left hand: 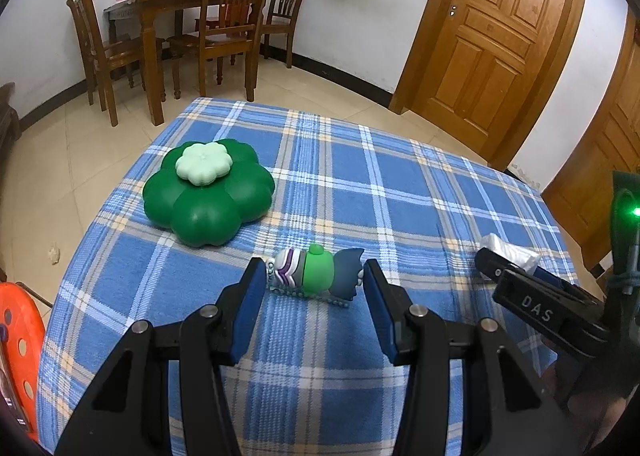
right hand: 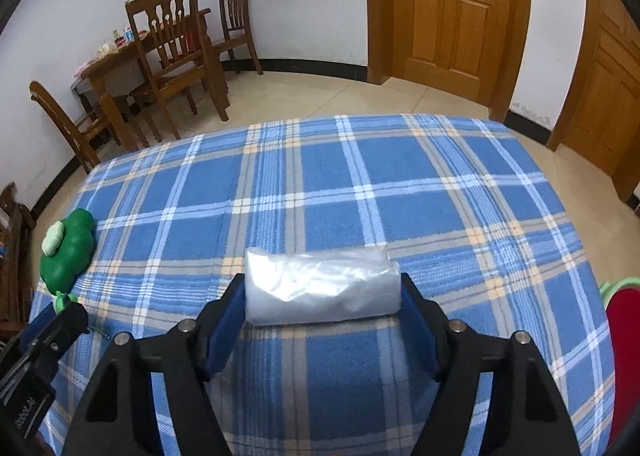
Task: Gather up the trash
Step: 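Carry the figure toy and foam bag over the red bin with both grippers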
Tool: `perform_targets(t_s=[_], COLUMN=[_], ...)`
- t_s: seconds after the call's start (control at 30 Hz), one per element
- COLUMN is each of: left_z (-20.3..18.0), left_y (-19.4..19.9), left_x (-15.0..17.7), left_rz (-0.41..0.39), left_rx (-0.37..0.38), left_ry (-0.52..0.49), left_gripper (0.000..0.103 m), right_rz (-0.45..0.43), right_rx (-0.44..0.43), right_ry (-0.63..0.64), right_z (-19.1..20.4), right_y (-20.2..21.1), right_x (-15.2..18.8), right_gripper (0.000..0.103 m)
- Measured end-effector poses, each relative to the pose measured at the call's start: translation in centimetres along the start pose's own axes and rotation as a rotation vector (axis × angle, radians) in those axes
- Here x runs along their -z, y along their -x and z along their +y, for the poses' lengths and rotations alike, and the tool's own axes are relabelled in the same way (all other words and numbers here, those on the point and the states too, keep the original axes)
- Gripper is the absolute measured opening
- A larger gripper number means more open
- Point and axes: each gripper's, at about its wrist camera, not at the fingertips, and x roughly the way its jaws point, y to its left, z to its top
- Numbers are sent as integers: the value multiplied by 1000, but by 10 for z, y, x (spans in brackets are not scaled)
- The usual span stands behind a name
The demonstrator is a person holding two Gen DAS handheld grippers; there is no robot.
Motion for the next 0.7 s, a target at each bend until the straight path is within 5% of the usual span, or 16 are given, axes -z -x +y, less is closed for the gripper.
perform_targets(t_s=[0.7], left_z=[-4], left_y=[3], left_x=[-2], left_rz=[-17], left_rx=[9], left_ry=[1], left_gripper=[50], right_rz=[-87], right_rx=[-55], right_ry=[-72], right_z=[-42], right_y=[89], right_x=[40], right_gripper=[73])
